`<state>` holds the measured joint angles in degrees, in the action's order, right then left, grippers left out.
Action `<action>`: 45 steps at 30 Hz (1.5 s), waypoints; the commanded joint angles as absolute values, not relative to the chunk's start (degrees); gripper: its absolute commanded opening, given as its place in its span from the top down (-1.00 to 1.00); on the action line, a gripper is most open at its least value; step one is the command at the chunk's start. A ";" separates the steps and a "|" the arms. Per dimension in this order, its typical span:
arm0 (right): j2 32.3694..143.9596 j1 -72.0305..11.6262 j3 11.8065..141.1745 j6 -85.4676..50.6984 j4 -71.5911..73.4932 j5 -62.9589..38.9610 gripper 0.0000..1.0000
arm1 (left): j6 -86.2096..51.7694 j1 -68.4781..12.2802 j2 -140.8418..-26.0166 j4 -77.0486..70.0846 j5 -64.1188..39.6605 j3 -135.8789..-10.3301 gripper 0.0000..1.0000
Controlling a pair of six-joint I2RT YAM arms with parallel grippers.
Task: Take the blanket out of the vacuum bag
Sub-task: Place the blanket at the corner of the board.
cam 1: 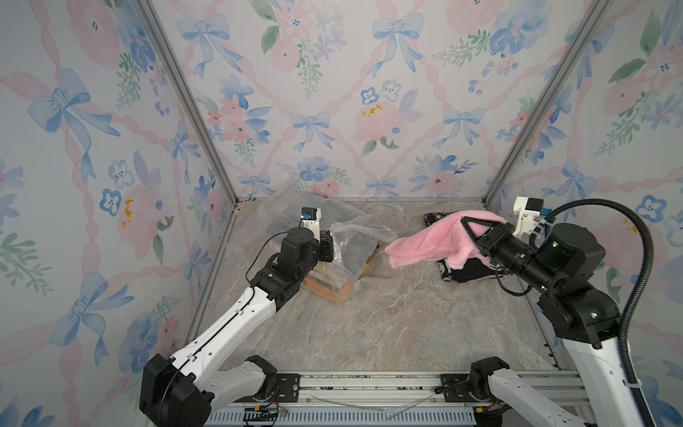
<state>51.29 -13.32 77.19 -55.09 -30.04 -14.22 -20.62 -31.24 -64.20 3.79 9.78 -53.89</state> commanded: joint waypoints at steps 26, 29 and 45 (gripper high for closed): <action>78.06 8.87 83.44 -50.01 -5.89 -19.63 1.00 | -21.80 -30.72 -66.58 2.03 10.68 -53.96 1.00; 82.02 9.60 82.75 -49.06 0.25 -20.13 1.00 | -22.15 -30.74 -66.41 2.63 10.85 -53.88 1.00; 100.89 10.11 98.25 -44.33 3.42 -22.31 1.00 | -22.59 -30.65 -69.61 1.04 12.35 -54.36 1.00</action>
